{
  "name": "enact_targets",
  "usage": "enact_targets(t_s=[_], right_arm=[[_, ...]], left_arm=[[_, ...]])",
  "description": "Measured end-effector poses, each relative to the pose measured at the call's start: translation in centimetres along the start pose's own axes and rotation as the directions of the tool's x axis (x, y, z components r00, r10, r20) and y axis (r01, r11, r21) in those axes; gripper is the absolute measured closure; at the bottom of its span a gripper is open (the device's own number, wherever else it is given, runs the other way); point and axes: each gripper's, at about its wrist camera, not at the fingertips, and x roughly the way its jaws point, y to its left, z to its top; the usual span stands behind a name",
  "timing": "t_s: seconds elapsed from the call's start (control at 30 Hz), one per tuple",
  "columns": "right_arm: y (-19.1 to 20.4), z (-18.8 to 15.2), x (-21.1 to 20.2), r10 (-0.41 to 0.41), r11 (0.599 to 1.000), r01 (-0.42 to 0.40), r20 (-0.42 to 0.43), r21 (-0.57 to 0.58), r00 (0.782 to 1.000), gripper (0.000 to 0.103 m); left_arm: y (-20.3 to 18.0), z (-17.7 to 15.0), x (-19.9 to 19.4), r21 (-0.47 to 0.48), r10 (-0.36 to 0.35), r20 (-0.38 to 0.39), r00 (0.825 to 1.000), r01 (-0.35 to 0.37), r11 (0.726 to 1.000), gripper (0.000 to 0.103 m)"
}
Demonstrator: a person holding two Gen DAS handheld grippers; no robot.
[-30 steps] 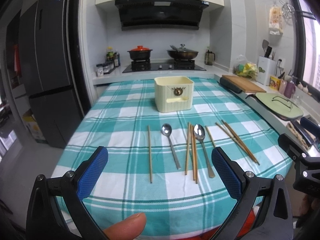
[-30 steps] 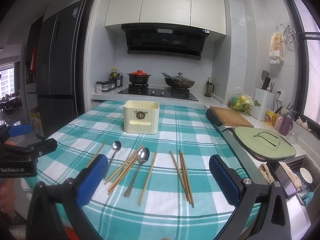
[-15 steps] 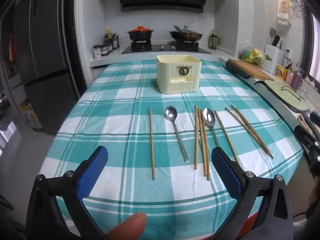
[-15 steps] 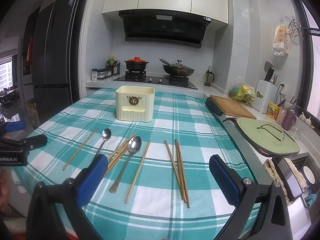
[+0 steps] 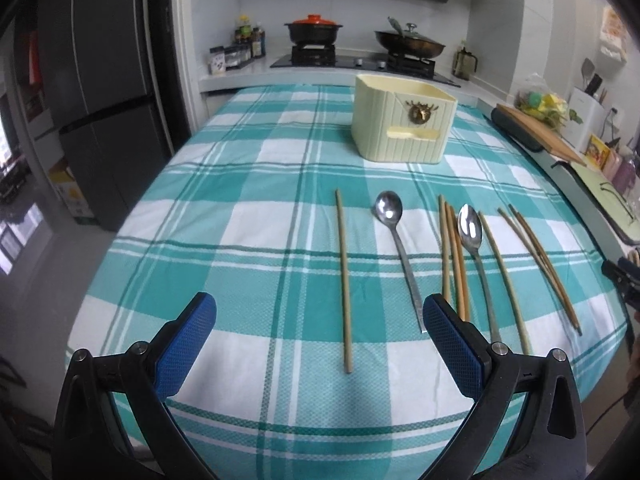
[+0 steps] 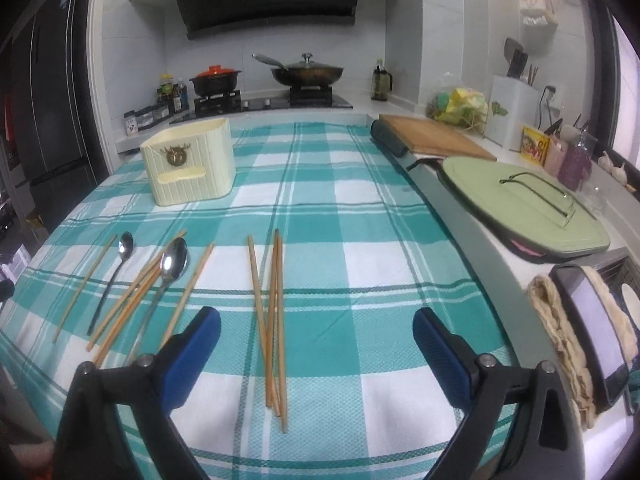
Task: Organize utensils
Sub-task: 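Lower right tool onto a bamboo chopstick while left tool lowers onto the lone chopstick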
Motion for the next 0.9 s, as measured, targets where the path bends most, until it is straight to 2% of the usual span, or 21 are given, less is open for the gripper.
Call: enact_targets(t_s=[0.03,0.1,0.13,0.2,0.27,0.33,0.37,0.5,0.63,0.73,0.9], right_arm=[[-0.1,-0.1,1.0,0.023,1.0,-0.023,-0.025,-0.012,0.999,0.022],[-0.3,-0.4,2.7,0.057,0.998,-0.059,-0.073,-0.016,0.996,0.03],[-0.4,-0.6,3.4,0.079,0.997,-0.08,-0.094,-0.01,0.992,0.037],[-0.3,-0.9,4.9,0.107,0.994,-0.108,-0.133,-0.003,0.985,0.044],[-0.1,-1.1,5.8,0.13,0.991,-0.133,-0.161,-0.009,0.978,0.045],[0.3,-1.3,6.7,0.137,0.989,-0.145,-0.183,-0.032,0.974,0.057],[0.5,-1.4,7.1,0.137,0.988,-0.149,-0.194,-0.044,0.971,0.059],[0.6,-1.6,8.4,0.123,0.987,-0.142,-0.222,-0.07,0.967,0.061],[0.6,-1.9,9.7,0.154,0.982,-0.179,-0.272,-0.066,0.95,0.061],[1.4,-2.0,9.9,0.119,0.978,-0.159,-0.262,-0.136,0.958,0.062],[1.3,-1.4,10.6,0.119,0.977,-0.157,-0.244,-0.142,0.962,0.061]], left_arm=[[0.1,-0.1,0.5,-0.005,-0.006,-0.021,1.0,0.006,1.0,0.0],[0.3,-0.3,0.9,-0.007,-0.013,-0.038,0.999,0.013,1.0,0.0],[0.3,-0.5,1.0,-0.004,-0.012,-0.04,0.999,0.012,1.0,0.0],[0.1,-0.7,1.1,0.007,-0.013,-0.044,0.999,0.013,1.0,0.0],[0.0,-0.7,1.2,0.014,-0.019,-0.045,0.999,0.02,1.0,0.0],[-0.2,-0.7,1.4,0.012,-0.023,-0.049,0.999,0.024,1.0,0.0],[-0.2,-0.7,1.5,0.01,-0.026,-0.052,0.998,0.027,1.0,0.0],[-0.6,-0.6,1.9,0.017,-0.031,-0.06,0.998,0.032,0.999,0.0],[-0.8,-0.7,2.4,0.038,-0.007,-0.063,0.998,0.009,0.999,0.0],[-0.6,-0.5,2.9,0.039,0.001,-0.067,0.998,0.001,0.999,0.0],[0.0,0.0,4.6,0.042,0.051,-0.079,0.996,-0.048,0.998,0.0]])
